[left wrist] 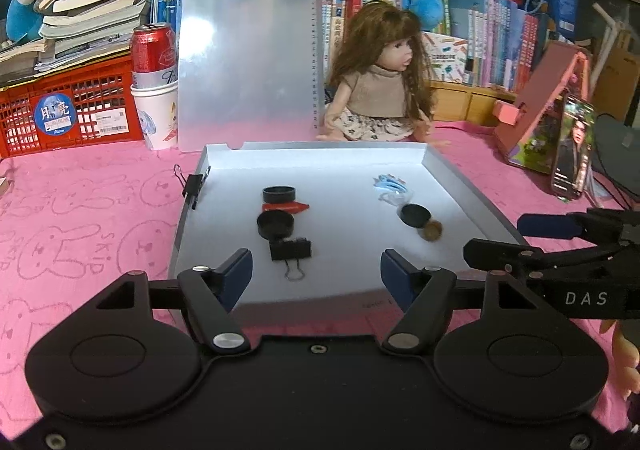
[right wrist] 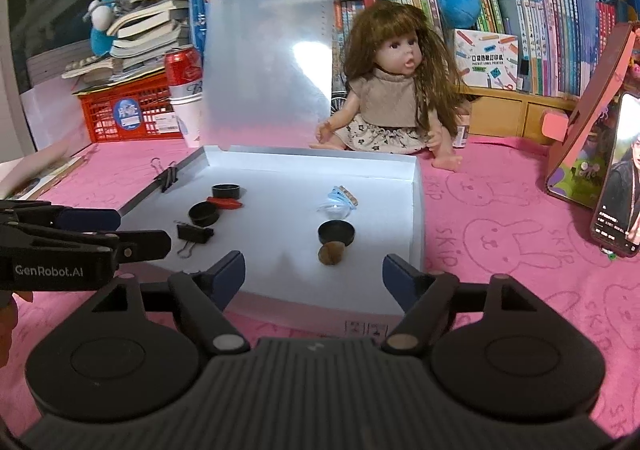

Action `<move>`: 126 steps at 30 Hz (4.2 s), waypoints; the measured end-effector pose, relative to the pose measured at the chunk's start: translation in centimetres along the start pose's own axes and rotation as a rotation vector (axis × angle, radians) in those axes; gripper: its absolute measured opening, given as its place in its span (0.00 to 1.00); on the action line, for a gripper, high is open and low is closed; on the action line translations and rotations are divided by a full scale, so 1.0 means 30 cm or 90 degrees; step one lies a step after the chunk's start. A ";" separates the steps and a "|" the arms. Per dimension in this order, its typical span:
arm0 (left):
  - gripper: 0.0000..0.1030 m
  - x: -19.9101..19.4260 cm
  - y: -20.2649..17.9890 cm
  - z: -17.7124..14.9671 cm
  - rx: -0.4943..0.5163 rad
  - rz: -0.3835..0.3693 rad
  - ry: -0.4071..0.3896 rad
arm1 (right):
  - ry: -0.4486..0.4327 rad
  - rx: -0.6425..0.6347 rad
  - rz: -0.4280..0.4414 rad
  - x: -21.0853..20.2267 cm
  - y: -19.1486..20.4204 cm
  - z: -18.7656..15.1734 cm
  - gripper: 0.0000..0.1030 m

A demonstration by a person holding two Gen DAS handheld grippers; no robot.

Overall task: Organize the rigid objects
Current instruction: 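Withdraw both grippers from the box toward the remaining items, then grasp a blue hair clip with the left gripper while the right gripper grasps the red stick, then carry the blue clip and red stick into the white box and open both grippers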

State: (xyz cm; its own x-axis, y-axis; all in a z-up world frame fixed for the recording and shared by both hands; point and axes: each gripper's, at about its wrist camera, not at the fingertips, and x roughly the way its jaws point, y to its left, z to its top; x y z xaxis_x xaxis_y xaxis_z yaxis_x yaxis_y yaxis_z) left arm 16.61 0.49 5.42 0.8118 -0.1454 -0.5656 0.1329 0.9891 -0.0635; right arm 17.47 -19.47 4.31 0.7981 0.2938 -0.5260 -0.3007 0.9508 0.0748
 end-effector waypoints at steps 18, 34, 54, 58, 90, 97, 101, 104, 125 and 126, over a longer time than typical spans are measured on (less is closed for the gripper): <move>0.70 -0.183 -0.059 -0.155 0.025 -0.048 0.004 | -0.024 -0.047 0.014 -0.165 0.000 -0.117 0.91; 0.71 -0.230 -0.088 -0.283 0.032 -0.058 0.046 | -0.009 -0.088 0.025 -0.235 -0.012 -0.253 0.93; 0.43 -0.208 -0.134 -0.336 0.062 -0.062 0.057 | 0.012 -0.194 0.065 -0.212 0.069 -0.318 0.93; 0.43 -0.202 -0.115 -0.332 0.062 -0.036 0.051 | 0.015 -0.195 0.045 -0.202 0.065 -0.314 0.93; 0.07 -0.212 -0.065 -0.339 0.048 -0.021 0.037 | 0.031 -0.152 0.019 -0.208 0.045 -0.304 0.16; 0.17 -0.234 -0.065 -0.330 0.040 -0.014 0.017 | 0.032 -0.122 0.018 -0.214 0.024 -0.297 0.21; 0.33 -0.219 -0.056 -0.319 0.013 -0.007 0.018 | 0.021 -0.112 0.020 -0.234 0.015 -0.306 0.41; 0.33 -0.188 -0.058 -0.312 -0.005 0.008 0.024 | 0.010 -0.115 0.014 -0.244 0.017 -0.319 0.43; 0.11 -0.205 -0.075 -0.231 -0.007 -0.001 0.001 | -0.005 -0.040 -0.019 -0.230 0.025 -0.247 0.13; 0.11 -0.204 -0.072 -0.221 -0.008 -0.001 0.000 | -0.006 -0.034 -0.017 -0.228 0.022 -0.238 0.13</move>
State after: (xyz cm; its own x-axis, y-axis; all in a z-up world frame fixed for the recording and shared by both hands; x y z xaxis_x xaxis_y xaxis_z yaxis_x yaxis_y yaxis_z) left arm 7.58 -0.61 3.56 0.8119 -0.1472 -0.5650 0.1271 0.9891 -0.0750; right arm 8.10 -21.56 1.91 0.8115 0.2693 -0.5187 -0.3059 0.9519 0.0156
